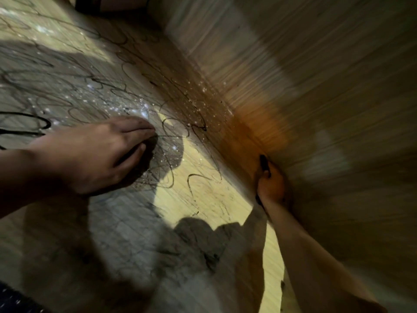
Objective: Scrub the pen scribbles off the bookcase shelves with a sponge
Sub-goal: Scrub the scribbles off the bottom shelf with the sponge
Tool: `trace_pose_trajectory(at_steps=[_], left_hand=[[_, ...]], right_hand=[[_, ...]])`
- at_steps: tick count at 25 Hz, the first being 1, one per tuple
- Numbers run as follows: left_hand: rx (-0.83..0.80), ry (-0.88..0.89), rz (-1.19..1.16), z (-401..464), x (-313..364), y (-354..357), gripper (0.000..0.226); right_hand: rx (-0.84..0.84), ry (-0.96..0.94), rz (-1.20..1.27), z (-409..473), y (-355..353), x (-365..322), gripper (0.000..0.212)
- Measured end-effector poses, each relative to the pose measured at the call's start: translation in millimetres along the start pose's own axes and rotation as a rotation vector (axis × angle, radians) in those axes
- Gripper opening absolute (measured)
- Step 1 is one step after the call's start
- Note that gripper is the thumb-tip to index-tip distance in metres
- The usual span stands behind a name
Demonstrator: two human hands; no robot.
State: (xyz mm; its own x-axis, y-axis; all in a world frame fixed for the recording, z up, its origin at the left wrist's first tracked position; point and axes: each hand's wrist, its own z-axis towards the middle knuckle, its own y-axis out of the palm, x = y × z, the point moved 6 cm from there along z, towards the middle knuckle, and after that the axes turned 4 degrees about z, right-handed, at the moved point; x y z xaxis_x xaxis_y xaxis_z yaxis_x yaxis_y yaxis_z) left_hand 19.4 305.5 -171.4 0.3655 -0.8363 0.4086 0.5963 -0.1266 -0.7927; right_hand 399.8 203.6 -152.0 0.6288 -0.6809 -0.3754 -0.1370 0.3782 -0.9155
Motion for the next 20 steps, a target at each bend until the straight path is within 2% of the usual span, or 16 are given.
trace_pose_trajectory(at_steps=[1,3,5,8,9,13,14,17,18,20], left_hand=[[-0.002,0.001,0.008,0.1,-0.1,0.3,0.066],[-0.007,-0.005,0.024,0.5,1.0,1.3,0.066],[-0.012,-0.029,0.034,1.0,0.4,1.1,0.068],[-0.025,-0.038,0.051,1.0,1.6,0.1,0.068],[-0.029,-0.035,0.061,0.8,1.7,-1.3,0.066],[-0.024,-0.012,0.062,2.2,7.3,-4.7,0.060],[-0.024,-0.013,0.049,2.2,7.2,-5.0,0.061],[-0.001,-0.001,0.061,2.2,8.6,-7.5,0.070],[-0.004,0.001,0.073,1.6,8.8,-6.9,0.071],[-0.008,-0.010,0.069,-0.4,8.1,-5.7,0.069]], right_hand=[[0.021,0.057,-0.011,1.8,3.7,-6.1,0.043],[-0.016,-0.042,0.054,-16.5,14.0,-32.9,0.045],[-0.153,-0.206,0.185,-55.2,21.8,-40.0,0.042],[-0.287,-0.232,0.190,-89.9,-1.2,-16.5,0.035],[-0.278,-0.212,0.163,-80.6,-6.0,-12.9,0.036],[-0.070,-0.027,-0.023,-30.6,4.4,-21.2,0.038],[-0.070,-0.041,-0.029,-36.4,12.8,-30.2,0.038],[-0.240,-0.190,0.189,-79.0,6.3,-32.8,0.039],[-0.262,-0.164,0.220,-88.7,-6.4,-24.3,0.039],[-0.178,-0.018,0.185,-76.3,-23.0,-4.2,0.039]])
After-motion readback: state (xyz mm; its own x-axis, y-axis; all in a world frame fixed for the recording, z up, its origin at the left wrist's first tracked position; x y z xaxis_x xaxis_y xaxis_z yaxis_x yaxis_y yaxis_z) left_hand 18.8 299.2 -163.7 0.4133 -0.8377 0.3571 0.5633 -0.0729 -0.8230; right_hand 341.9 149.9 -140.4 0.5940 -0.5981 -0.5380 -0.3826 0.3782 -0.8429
